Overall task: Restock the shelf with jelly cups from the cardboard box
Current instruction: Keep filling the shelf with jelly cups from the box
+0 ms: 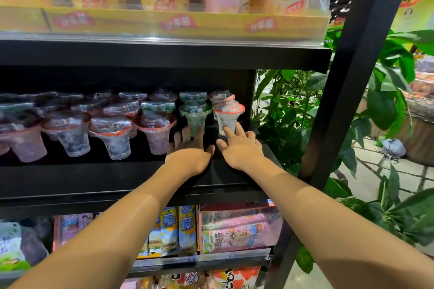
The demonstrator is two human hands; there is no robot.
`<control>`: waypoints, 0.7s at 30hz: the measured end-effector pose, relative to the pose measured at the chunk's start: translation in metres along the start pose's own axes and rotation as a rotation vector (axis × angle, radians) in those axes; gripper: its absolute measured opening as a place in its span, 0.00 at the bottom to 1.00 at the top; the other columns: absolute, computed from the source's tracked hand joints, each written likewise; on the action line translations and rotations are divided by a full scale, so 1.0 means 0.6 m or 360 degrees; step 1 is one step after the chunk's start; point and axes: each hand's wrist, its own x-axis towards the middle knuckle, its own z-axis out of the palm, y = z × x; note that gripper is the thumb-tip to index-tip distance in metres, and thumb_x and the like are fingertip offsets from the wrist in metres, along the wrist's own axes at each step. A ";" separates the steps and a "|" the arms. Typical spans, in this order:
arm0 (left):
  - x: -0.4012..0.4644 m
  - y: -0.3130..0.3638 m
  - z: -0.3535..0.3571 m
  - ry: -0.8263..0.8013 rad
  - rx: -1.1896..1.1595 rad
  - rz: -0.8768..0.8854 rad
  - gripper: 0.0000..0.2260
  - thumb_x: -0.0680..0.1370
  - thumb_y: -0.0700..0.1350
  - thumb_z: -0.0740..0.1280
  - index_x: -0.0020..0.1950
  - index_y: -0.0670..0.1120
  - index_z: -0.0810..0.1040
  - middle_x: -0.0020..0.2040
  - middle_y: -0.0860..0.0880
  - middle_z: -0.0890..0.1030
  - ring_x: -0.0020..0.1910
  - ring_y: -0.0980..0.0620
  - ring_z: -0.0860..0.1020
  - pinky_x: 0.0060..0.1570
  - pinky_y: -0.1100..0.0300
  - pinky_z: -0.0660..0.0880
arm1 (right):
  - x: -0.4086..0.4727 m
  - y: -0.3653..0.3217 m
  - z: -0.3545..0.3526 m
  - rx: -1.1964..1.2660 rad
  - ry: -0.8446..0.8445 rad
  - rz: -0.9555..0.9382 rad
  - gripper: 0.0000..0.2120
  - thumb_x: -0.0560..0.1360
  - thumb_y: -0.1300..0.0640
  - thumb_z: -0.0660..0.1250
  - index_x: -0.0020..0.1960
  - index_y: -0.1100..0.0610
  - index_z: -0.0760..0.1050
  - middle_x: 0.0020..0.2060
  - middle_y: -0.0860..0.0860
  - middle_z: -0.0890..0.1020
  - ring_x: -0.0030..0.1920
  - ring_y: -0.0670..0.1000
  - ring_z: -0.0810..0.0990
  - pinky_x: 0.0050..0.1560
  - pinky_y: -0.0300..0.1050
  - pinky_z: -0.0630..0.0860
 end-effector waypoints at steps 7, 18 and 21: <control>-0.001 0.003 -0.001 0.0013 -0.0009 -0.0033 0.33 0.82 0.62 0.56 0.81 0.54 0.43 0.81 0.47 0.46 0.78 0.41 0.48 0.74 0.43 0.51 | 0.001 -0.006 0.001 0.0013 0.0011 -0.0022 0.25 0.83 0.40 0.50 0.77 0.47 0.55 0.79 0.50 0.52 0.75 0.62 0.55 0.72 0.61 0.59; -0.043 -0.002 -0.018 -0.0059 -0.0024 0.0061 0.33 0.83 0.59 0.55 0.82 0.53 0.41 0.82 0.47 0.42 0.79 0.39 0.44 0.75 0.41 0.50 | -0.029 -0.015 -0.002 0.0041 -0.0055 -0.0075 0.31 0.83 0.37 0.49 0.81 0.46 0.45 0.81 0.52 0.45 0.78 0.61 0.49 0.77 0.61 0.49; -0.075 -0.002 -0.026 -0.0027 0.0079 0.0086 0.31 0.83 0.61 0.55 0.82 0.54 0.46 0.82 0.46 0.48 0.79 0.37 0.53 0.72 0.41 0.57 | -0.048 -0.010 -0.008 0.0036 -0.0055 -0.0103 0.32 0.82 0.39 0.50 0.82 0.46 0.43 0.81 0.53 0.41 0.80 0.59 0.44 0.77 0.63 0.43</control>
